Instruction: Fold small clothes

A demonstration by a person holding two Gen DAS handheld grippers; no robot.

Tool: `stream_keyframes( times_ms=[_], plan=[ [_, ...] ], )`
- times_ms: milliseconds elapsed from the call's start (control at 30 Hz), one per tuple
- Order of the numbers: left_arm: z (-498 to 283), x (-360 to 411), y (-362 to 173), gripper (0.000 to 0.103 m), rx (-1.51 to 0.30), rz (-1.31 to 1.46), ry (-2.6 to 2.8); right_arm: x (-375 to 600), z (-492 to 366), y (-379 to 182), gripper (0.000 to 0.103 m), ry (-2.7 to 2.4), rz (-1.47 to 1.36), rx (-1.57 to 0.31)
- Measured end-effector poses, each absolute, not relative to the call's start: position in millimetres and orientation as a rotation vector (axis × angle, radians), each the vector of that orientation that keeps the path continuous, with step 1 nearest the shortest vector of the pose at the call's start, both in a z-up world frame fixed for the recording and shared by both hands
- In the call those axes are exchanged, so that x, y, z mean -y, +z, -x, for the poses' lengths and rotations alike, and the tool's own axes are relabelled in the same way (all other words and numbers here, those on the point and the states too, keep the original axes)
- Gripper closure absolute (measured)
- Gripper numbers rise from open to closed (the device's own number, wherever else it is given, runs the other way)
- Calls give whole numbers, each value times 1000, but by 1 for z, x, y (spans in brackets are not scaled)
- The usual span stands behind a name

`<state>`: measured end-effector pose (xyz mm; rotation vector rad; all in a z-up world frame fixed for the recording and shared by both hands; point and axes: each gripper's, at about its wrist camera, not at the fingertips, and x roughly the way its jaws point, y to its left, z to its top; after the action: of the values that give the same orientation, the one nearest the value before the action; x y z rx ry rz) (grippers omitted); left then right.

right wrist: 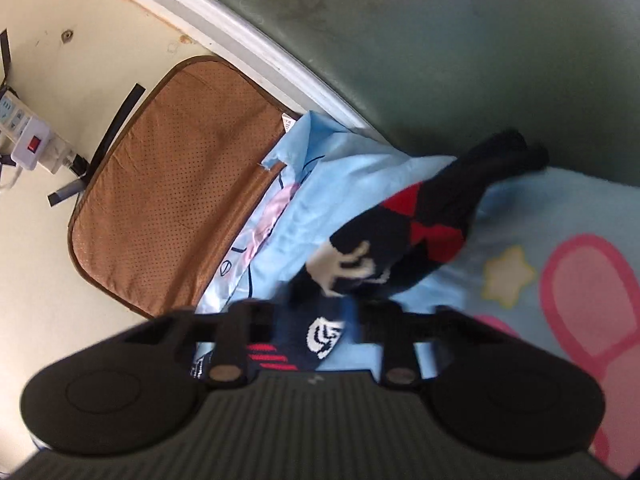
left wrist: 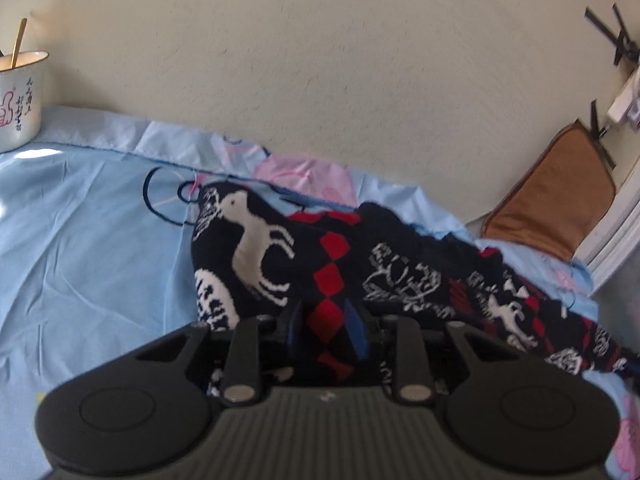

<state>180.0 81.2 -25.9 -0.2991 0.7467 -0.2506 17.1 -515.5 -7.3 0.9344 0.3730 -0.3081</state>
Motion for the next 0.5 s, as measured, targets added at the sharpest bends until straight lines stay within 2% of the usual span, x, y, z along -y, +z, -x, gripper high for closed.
stream_keyframes(
  times_ms=[167,233,333,433,500],
  plan=[
    [-181,-88,-29,87,-744,333,-252,492,17,51,92,-35,-747,-46],
    [-180,-87,-29,87,-742,323,-249,499,17,43,92,-100,-732,-118],
    [-180,-85,-28,87,-740,317,-246,523,15,-2,92,-291,-855,-327],
    [-179,-86,-26,87,-739,321,-247,526,29,-27,92,-299,-968,-312],
    [-179,-86,-27,87,-739,318,-247,527,30,-29,86,-296,-1009,-281]
  ],
)
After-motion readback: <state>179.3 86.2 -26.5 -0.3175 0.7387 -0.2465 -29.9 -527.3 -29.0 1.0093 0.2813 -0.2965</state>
